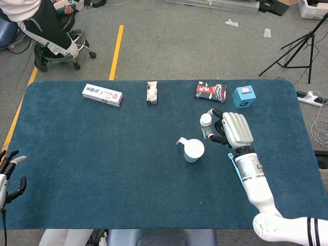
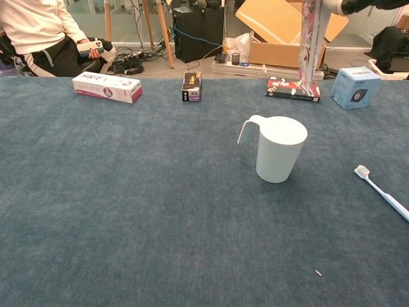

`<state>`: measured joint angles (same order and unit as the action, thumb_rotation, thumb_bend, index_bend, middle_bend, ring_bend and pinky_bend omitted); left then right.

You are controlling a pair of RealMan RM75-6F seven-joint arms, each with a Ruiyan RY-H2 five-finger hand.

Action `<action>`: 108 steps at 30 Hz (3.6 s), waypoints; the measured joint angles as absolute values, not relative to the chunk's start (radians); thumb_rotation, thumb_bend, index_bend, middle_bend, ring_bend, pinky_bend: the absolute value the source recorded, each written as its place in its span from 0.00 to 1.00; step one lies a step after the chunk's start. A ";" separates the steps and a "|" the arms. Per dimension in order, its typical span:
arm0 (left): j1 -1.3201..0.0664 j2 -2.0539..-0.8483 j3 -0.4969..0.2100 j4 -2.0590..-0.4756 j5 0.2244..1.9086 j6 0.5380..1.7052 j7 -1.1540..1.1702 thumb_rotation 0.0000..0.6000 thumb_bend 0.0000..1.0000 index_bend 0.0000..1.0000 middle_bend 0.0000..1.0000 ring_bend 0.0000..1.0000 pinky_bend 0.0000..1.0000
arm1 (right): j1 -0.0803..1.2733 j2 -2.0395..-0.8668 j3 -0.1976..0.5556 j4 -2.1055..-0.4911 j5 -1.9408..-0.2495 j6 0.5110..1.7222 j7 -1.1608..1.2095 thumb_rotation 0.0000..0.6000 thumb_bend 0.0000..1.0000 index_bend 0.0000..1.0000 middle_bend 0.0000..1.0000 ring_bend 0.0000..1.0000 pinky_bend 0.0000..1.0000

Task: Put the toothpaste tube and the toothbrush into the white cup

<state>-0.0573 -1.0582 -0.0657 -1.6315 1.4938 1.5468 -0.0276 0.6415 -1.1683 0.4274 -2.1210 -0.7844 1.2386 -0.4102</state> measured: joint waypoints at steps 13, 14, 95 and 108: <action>-0.057 -1.058 -0.065 -1.632 1.495 1.547 -0.027 1.00 0.50 0.22 0.15 0.02 0.03 | 0.619 -1.149 0.335 -2.173 -0.882 1.242 -0.386 1.00 0.39 0.66 1.00 1.00 1.00; -0.057 -1.058 -0.065 -1.632 1.495 1.547 -0.027 1.00 0.50 0.22 0.15 0.02 0.03 | 0.619 -1.152 0.330 -2.167 -0.883 1.239 -0.384 1.00 0.39 0.66 1.00 1.00 1.00; -0.050 -1.043 -0.064 -1.640 1.502 1.556 -0.051 1.00 0.50 0.22 0.15 0.02 0.03 | 0.755 -1.490 0.219 -1.815 -0.775 1.216 -0.573 1.00 0.39 0.66 1.00 1.00 1.00; -0.048 -1.039 -0.064 -1.642 1.505 1.561 -0.058 1.00 0.50 0.22 0.15 0.02 0.03 | 0.768 -1.532 0.221 -1.769 -0.758 1.201 -0.591 1.00 0.39 0.66 1.00 1.00 1.00</action>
<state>-0.0480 -1.0393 -0.0643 -1.6421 1.5055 1.5613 -0.0576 0.7679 -1.5324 0.2211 -1.7686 -0.7581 1.2007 -0.5906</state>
